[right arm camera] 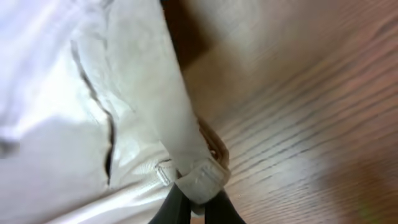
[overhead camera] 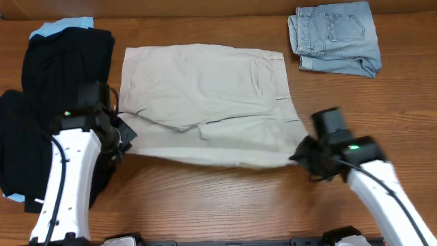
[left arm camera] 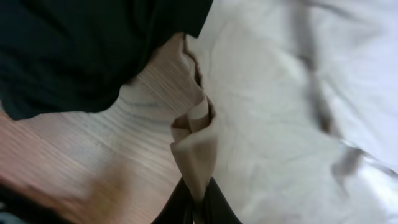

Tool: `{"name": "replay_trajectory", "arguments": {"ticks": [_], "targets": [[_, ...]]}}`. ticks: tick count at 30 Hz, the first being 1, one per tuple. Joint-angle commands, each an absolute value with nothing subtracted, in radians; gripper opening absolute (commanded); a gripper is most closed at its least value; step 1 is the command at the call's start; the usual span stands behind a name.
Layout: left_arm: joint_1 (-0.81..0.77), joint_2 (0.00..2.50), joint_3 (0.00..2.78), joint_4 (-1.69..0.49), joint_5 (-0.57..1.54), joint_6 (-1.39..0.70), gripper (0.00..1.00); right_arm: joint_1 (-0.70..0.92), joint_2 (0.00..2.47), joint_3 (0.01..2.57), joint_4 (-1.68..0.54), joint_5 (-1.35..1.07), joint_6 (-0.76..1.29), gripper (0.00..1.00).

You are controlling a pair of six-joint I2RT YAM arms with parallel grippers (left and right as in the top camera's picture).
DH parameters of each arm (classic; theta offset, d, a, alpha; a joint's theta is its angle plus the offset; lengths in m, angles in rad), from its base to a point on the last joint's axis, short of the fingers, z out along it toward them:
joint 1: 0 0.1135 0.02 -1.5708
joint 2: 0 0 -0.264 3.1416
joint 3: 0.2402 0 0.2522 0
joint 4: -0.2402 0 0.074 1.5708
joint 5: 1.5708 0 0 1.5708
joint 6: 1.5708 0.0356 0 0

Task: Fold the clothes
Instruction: 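Lift the hem with both grippers and fold it up over the top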

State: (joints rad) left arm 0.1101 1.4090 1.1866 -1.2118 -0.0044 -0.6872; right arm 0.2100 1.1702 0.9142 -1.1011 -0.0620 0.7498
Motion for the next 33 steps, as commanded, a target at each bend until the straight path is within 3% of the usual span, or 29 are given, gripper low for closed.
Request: {"name": "replay_trajectory", "arguments": {"ticks": [1,7,19,33], "targets": [[0.118,1.41,1.308,-1.284,-0.089,-0.623,0.04,0.118,1.091,1.058,-1.206,0.025,0.624,0.04],[0.118,1.407,1.435,-1.43,-0.115,-0.611,0.04,0.094,1.023,1.199,-1.336,0.019,0.594,0.04],[0.117,1.377,1.557,-1.652,-0.164,-0.598,0.04,0.094,0.935,1.211,-1.554,-0.046,0.602,0.04],[0.116,1.407,1.354,-1.243,-0.156,-0.64,0.04,0.094,1.163,1.184,-1.304,0.01,0.584,0.04]]}}
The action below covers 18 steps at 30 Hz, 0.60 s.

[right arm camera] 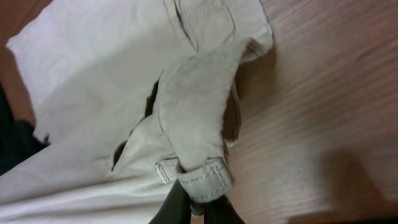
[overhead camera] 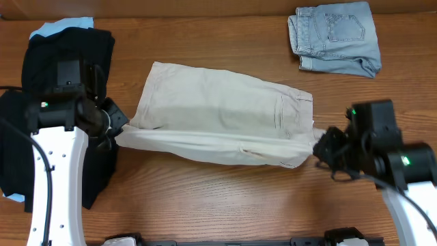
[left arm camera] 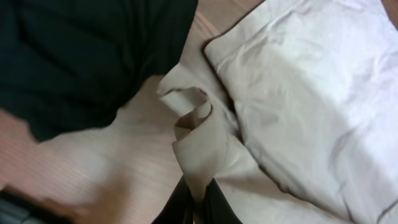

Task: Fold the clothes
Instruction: 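Lift the hem with both grippers and fold it up over the top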

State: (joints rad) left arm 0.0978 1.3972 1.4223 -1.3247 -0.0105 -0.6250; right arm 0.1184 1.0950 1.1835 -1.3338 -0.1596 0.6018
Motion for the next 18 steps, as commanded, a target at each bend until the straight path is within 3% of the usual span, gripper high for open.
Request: {"name": "replay_trajectory", "arguments": {"ticks": [1,10,18], "targets": [[0.116,1.412,1.333,-1.207,-0.156,-0.647,0.04,0.094,1.188,1.184,-1.283,0.01,0.572,0.04],[0.08,1.533,1.227,-0.732,-0.155,-0.655,0.04,0.094,1.417,1.184,-0.979,0.089,0.567,0.04],[0.0,1.718,1.227,-0.453,-0.138,-0.654,0.04,0.094,1.547,1.184,-0.744,0.105,0.522,0.04]]}}
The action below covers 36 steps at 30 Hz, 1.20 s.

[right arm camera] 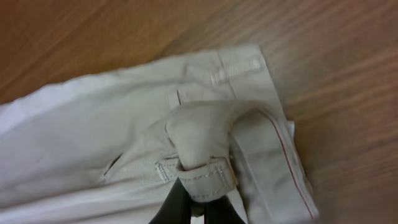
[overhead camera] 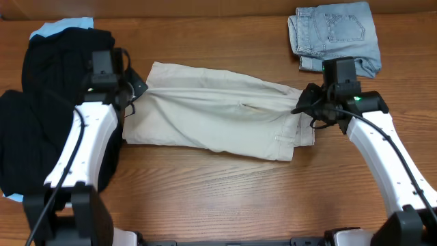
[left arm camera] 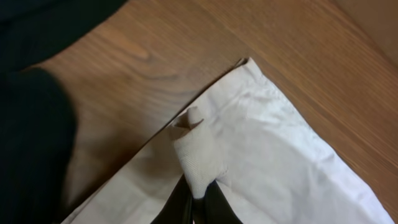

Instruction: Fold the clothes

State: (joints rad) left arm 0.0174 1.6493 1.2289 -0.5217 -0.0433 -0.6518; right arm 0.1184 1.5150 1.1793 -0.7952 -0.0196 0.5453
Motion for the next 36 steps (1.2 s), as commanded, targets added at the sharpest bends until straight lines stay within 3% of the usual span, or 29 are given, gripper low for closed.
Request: {"name": "replay_trajectory", "arguments": {"ticks": [1,11,12,14,16,17,22,30,36], "targets": [[-0.01,1.74,1.227,-0.426,-0.138,-0.654,0.04,0.094,1.556,1.184,-0.731,0.105,0.522,0.04],[-0.028,1.86,1.227,-0.286,-0.15,-0.655,0.09,0.094,1.668,1.184,-0.58,0.138,0.51,0.05],[-0.027,1.86,1.227,-0.279,-0.161,-0.654,0.13,0.094,1.685,1.184,-0.558,0.138,0.507,0.13],[-0.027,1.859,1.227,-0.259,-0.173,-0.651,0.41,0.094,1.713,1.184,-0.524,0.138,0.507,0.47],[-0.027,1.858,1.228,-0.245,-0.173,-0.646,0.87,0.094,1.732,1.184,-0.505,0.138,0.507,0.84],[-0.027,1.857,1.228,-0.241,-0.172,-0.633,1.0,0.094,1.734,1.184,-0.505,0.139,0.507,0.98],[-0.027,1.834,1.258,-0.303,-0.164,-0.509,1.0,0.094,1.704,1.202,-0.553,0.138,0.496,1.0],[-0.026,1.728,1.348,-0.664,-0.128,-0.307,1.0,0.094,1.551,1.265,-0.751,0.042,0.383,1.0],[-0.026,1.742,1.332,-0.781,-0.055,-0.14,1.0,0.094,1.545,1.263,-0.883,0.0,0.324,1.0]]}}
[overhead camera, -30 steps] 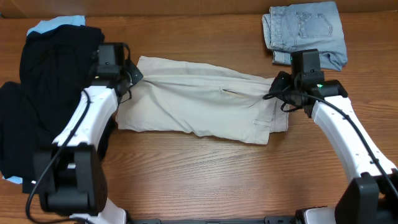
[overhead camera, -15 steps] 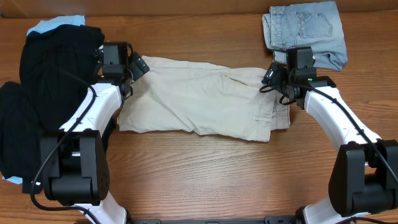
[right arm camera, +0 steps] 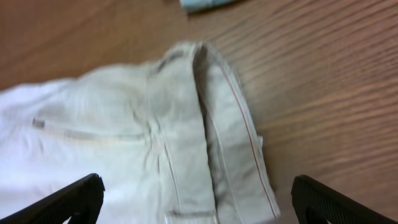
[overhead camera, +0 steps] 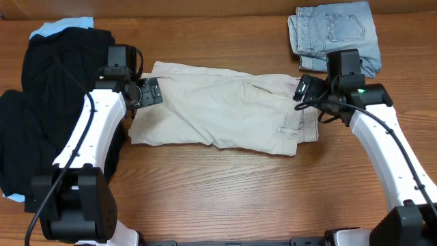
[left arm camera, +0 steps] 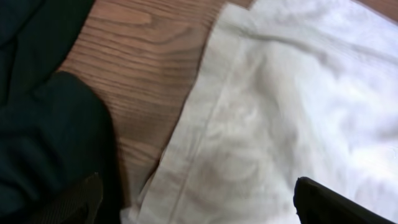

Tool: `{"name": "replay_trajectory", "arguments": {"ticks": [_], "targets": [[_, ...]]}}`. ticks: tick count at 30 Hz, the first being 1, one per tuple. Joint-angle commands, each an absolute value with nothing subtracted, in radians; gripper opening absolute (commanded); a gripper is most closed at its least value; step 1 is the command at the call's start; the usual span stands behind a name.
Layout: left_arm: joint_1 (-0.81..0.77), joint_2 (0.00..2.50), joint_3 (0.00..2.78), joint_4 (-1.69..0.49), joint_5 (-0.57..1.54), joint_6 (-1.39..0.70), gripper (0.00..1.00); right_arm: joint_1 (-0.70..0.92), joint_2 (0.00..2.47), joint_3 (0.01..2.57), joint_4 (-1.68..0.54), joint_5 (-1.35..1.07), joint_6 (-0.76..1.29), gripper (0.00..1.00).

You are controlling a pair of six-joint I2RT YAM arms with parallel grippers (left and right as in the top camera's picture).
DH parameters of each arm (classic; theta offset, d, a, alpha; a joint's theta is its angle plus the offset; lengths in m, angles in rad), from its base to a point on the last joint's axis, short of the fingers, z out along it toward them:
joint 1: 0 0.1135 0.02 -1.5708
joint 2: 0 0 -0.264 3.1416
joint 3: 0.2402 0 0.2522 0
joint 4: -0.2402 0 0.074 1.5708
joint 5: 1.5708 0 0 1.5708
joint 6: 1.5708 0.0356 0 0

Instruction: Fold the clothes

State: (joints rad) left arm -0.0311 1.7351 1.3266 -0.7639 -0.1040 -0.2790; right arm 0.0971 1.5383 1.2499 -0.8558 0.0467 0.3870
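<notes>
Beige shorts (overhead camera: 218, 109) lie folded lengthwise into a long band across the middle of the table. My left gripper (overhead camera: 147, 92) hovers open over the band's left end, whose hem (left arm camera: 205, 112) fills the left wrist view, with nothing between the fingers (left arm camera: 78, 199). My right gripper (overhead camera: 306, 89) is open above the right end, where the doubled waistband (right arm camera: 217, 124) lies flat, its fingers (right arm camera: 320, 196) spread wide.
A pile of black clothes (overhead camera: 48, 89) covers the left side, with a light blue piece (overhead camera: 58, 26) under its far edge. Folded denim shorts (overhead camera: 334, 34) sit at the far right corner. Bare wood (overhead camera: 218, 198) runs along the front.
Both grippers have opened and let go of the beige shorts. The folded edge now lies flat on the layer beneath, and both grippers hang just above its ends.
At first the shorts lay spread out, with each gripper shut on a near corner. Then the near edge was held up off the table. Later both grippers were at the far edge, the shorts doubled over. Now the fold lies released.
</notes>
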Motion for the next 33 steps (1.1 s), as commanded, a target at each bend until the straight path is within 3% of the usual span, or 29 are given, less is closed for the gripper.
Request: {"name": "replay_trajectory", "arguments": {"ticks": [1,7,19,23,27,29,33], "targets": [[-0.025,1.749,1.325,-0.783,-0.05,-0.12,1.0,0.094,1.551,1.263,-0.905,-0.011,0.31,1.0],[-0.026,1.813,1.315,-0.783,0.038,-0.022,1.0,0.094,1.571,1.245,-0.976,-0.024,0.256,1.0],[-0.025,1.861,1.314,-0.744,0.108,0.027,0.98,0.01,1.651,1.13,-0.764,-0.178,0.134,1.0],[-0.018,1.879,1.313,-0.724,0.102,0.058,0.85,-0.019,1.667,1.128,-0.717,-0.206,0.125,1.0],[0.009,1.909,1.313,-0.714,0.156,0.072,0.58,-0.068,1.668,1.12,-0.664,-0.286,0.115,1.0],[0.024,1.922,1.313,-0.715,0.19,0.075,0.31,-0.098,1.669,1.12,-0.658,-0.335,0.096,1.0],[0.058,1.942,1.313,-0.711,0.242,0.075,0.18,-0.171,1.681,1.12,-0.645,-0.479,0.063,1.0]]}}
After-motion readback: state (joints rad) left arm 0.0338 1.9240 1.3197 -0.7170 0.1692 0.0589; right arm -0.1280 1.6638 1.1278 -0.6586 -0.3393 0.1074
